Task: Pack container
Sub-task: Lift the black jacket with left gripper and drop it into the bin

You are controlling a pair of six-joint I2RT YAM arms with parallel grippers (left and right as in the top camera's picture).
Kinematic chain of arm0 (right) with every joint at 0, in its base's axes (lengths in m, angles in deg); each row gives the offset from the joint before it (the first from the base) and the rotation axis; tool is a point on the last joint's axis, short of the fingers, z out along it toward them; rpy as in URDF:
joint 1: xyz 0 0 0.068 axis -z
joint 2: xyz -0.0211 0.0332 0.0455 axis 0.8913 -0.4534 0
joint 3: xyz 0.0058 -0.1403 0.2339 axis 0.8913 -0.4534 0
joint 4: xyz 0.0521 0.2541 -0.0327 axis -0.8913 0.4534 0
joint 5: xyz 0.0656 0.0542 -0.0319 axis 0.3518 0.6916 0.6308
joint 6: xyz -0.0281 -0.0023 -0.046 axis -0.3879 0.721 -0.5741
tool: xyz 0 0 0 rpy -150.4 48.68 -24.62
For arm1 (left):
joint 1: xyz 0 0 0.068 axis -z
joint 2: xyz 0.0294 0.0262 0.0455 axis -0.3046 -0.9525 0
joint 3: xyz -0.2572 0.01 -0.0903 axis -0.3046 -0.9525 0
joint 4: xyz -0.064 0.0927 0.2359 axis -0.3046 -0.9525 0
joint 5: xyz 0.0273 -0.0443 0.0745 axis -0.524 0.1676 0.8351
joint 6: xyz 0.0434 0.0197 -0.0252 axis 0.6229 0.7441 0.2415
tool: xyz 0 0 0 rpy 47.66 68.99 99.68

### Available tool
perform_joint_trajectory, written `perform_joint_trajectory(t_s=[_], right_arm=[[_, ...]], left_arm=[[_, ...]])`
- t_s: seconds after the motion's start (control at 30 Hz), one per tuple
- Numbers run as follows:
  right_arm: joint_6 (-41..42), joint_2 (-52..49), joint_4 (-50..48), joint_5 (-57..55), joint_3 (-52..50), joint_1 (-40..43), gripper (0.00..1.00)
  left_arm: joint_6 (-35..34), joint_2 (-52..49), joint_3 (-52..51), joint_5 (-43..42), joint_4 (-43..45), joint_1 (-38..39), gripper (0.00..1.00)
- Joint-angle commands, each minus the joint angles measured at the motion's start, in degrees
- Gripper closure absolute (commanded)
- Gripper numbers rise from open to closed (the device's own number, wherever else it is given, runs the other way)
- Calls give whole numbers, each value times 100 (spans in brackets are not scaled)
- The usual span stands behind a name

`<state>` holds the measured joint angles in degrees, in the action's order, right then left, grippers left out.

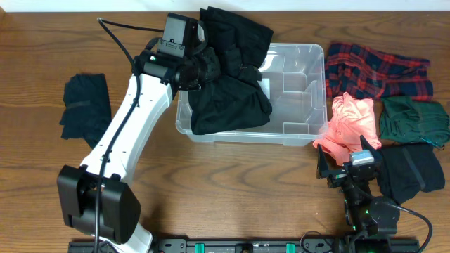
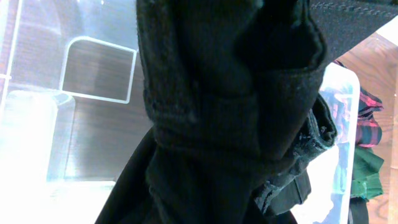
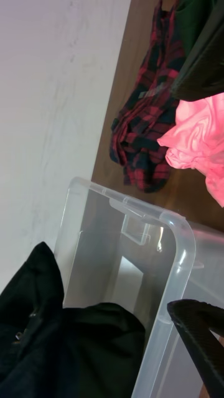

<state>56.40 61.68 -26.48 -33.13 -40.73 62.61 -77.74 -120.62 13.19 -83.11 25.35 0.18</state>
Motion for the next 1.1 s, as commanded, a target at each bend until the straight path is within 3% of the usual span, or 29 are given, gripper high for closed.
perform_joint_trajectory(t_s=[0.0,0.43,0.77,0.8,0.83,0.87,0.9,1.07], right_arm=[[-22,31,20,-13,-11,46,1],[-24,31,20,-13,-11,46,1],[-24,31,20,-13,-11,46,1],[-22,31,20,-13,-11,46,1],[-24,31,20,-13,-11,46,1],[-22,31,20,-13,-11,46,1],[-24,31,20,-13,-11,46,1],[-22,31,20,-13,-11,46,1]], left_arm=[[15,-140,26,-118,96,46,94],[337,-678,20,-52,55,157,94],[363,-678,20,584,-404,157,93],[382,-678,20,590,-409,157,76],[380,-678,20,595,-409,157,46],[380,-678,20,595,-407,157,25],[380,-675,20,597,-396,157,15],[651,-614,258,883,-378,146,9]])
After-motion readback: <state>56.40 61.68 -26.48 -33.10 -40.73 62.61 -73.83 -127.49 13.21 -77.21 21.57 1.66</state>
